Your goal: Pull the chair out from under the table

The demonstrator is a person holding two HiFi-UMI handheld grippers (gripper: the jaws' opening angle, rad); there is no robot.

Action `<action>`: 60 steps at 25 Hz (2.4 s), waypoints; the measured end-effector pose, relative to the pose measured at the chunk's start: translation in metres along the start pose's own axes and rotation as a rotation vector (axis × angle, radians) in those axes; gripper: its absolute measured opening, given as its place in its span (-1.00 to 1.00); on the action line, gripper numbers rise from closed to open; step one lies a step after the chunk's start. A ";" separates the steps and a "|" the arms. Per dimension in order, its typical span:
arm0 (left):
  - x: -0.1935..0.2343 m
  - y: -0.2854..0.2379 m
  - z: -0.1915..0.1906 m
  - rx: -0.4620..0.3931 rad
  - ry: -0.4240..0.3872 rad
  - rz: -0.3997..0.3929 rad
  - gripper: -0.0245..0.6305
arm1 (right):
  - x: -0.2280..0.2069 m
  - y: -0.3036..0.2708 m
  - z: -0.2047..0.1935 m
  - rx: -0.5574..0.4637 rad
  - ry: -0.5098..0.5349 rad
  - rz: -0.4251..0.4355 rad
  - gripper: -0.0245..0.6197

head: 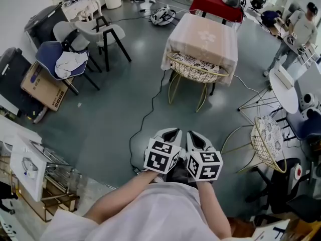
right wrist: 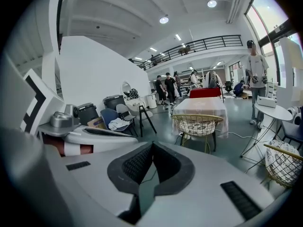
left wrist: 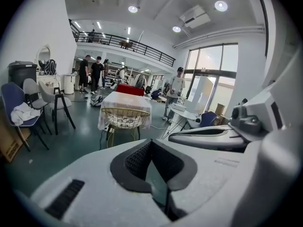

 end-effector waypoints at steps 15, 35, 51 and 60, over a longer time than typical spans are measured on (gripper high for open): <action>0.020 -0.082 0.054 0.014 -0.016 0.010 -0.91 | -0.071 -0.063 0.032 -0.002 -0.016 0.005 -0.92; 0.016 -0.205 0.132 0.070 -0.015 0.089 -0.91 | -0.188 -0.138 0.074 0.018 -0.031 0.098 -0.91; 0.016 -0.238 0.150 0.068 -0.009 0.124 -0.91 | -0.230 -0.154 0.086 0.003 -0.020 0.110 -0.91; 0.036 -0.267 0.163 0.079 0.003 0.092 -0.91 | -0.245 -0.181 0.092 0.038 0.004 0.083 -0.91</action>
Point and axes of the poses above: the fingertips, and each gripper's own axes: y backward along the fingers, x to its left, z out of its top, the point moved 9 cm from there along y, backward along the fingers, and after that the axes turned 7 degrees about y, right-handed, at the moved point
